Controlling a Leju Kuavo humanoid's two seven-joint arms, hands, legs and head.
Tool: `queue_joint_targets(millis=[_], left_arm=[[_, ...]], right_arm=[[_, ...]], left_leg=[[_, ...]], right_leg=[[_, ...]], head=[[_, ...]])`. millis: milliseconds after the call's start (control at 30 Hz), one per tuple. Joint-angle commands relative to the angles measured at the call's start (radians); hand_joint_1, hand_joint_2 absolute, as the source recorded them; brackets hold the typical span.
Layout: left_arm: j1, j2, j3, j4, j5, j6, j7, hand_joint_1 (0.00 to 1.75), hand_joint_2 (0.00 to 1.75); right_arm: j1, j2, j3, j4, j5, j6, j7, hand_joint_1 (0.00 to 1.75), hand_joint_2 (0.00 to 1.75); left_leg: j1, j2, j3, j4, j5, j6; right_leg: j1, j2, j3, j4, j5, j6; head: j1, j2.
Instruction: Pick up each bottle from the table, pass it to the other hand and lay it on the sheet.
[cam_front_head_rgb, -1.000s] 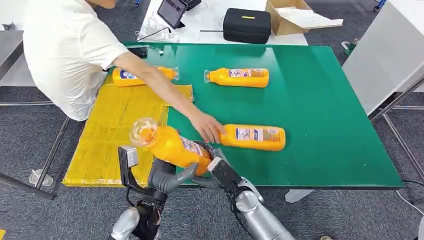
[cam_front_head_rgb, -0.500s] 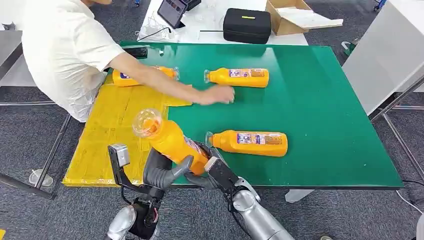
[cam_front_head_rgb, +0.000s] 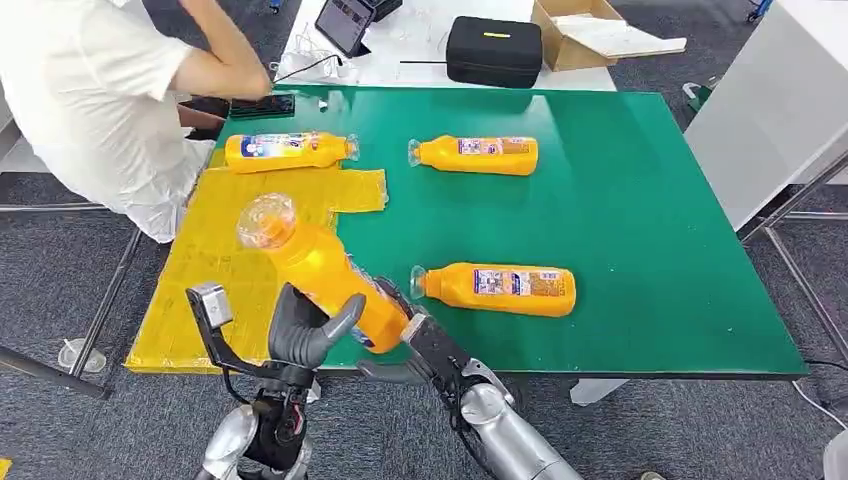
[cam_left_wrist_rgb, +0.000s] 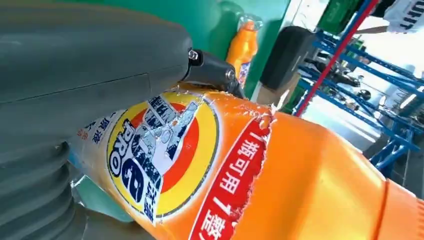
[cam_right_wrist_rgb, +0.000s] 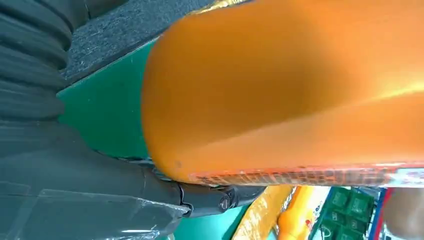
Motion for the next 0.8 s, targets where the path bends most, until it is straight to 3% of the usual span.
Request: queue_joint_targets(millis=[33,100,133,167,233,267,500,567,633,700,800], left_arm=[[-0.055,0.076,0.031,0.005,-0.465,0.381,-0.093,1.75,1.75],[-0.057,0.105,0.06,0.042,-0.714,0.544,-0.085,1.75,1.75],[-0.051,0.134,0.082,0.052,-0.826,0.58,-0.053,1.75,1.75],[-0.037,0.131,0.105,0.041,-0.839,0.562,-0.057,1.75,1.75],[-0.035,0.184,0.093,0.047,-1.113,0.569,0.033,1.75,1.75],[-0.033,0.224,0.09,0.036,-1.218,0.537,0.088,1.75,1.75],[-0.029,0.232,0.1,0.016,-1.22,0.525,0.093,1.75,1.75],[-0.05,0.272,0.074,0.03,-1.374,0.44,0.178,1.75,1.75],[-0.132,0.322,0.063,0.124,-1.433,0.286,0.245,1.75,1.75],[-0.222,0.329,0.057,0.254,-1.445,0.166,0.264,1.75,1.75],[-0.355,0.286,0.04,0.493,-1.43,0.022,0.255,1.75,1.75]], right_arm=[[0.074,-0.019,-0.094,-0.036,0.054,-0.27,-0.072,0.0,1.75],[0.132,0.0,-0.196,-0.137,0.042,-0.413,-0.133,0.0,1.75],[0.159,-0.002,-0.257,-0.223,0.073,-0.553,-0.208,0.0,1.75],[0.179,-0.011,-0.267,-0.282,0.084,-0.543,-0.179,0.0,1.75],[0.228,-0.016,-0.33,-0.478,0.103,-0.723,-0.22,0.0,1.75],[0.26,-0.036,-0.366,-0.604,0.119,-0.757,-0.22,0.0,1.75],[0.27,-0.047,-0.375,-0.618,0.11,-0.748,-0.22,0.0,1.75],[0.295,-0.013,-0.43,-0.756,0.167,-0.757,-0.22,0.0,1.75],[0.318,-0.047,-0.414,-0.849,0.131,-0.757,-0.22,0.0,1.75],[0.319,-0.077,-0.363,-0.838,0.074,-0.73,-0.22,0.0,1.75],[0.286,-0.05,-0.339,-0.75,0.056,-0.677,-0.22,0.0,1.75]], left_leg=[[0.0,-0.001,0.004,-0.001,-0.001,0.0],[0.0,-0.002,0.004,-0.002,0.0,0.0],[0.0,-0.003,0.005,-0.002,-0.001,0.0],[-0.001,-0.002,0.003,-0.002,0.0,0.0],[0.0,0.0,0.006,-0.001,-0.003,0.0],[0.0,0.0,0.004,-0.001,-0.002,0.0],[0.0,-0.002,0.004,0.0,-0.002,0.001],[0.0,0.001,0.003,0.0,-0.003,-0.001],[-0.001,-0.002,0.0,0.0,-0.001,-0.001],[0.0,-0.004,0.0,0.0,0.0,-0.001],[0.001,-0.006,0.007,-0.001,0.0,-0.001]], right_leg=[[0.001,-0.003,0.004,-0.001,-0.002,-0.002],[0.0,-0.003,0.004,-0.001,-0.002,-0.002],[0.0,-0.004,0.005,-0.001,-0.002,-0.002],[0.0,-0.002,0.003,-0.001,-0.001,-0.002],[0.0,-0.001,0.006,0.0,-0.003,-0.003],[0.0,-0.001,0.003,0.0,-0.002,-0.002],[0.001,-0.003,0.006,0.0,-0.004,-0.003],[0.001,-0.001,0.002,0.001,-0.003,-0.004],[0.0,-0.003,0.0,0.002,-0.003,-0.004],[0.0,-0.005,0.0,0.001,-0.003,-0.003],[0.002,-0.007,0.008,0.0,-0.004,-0.005]], head=[[0.0,0.0],[0.0,0.0],[0.0,0.0],[0.001,0.0],[0.0,0.0],[0.0,0.0],[0.0,0.0],[0.0,0.0],[0.0,0.0],[0.0,0.0],[0.0,0.0]])
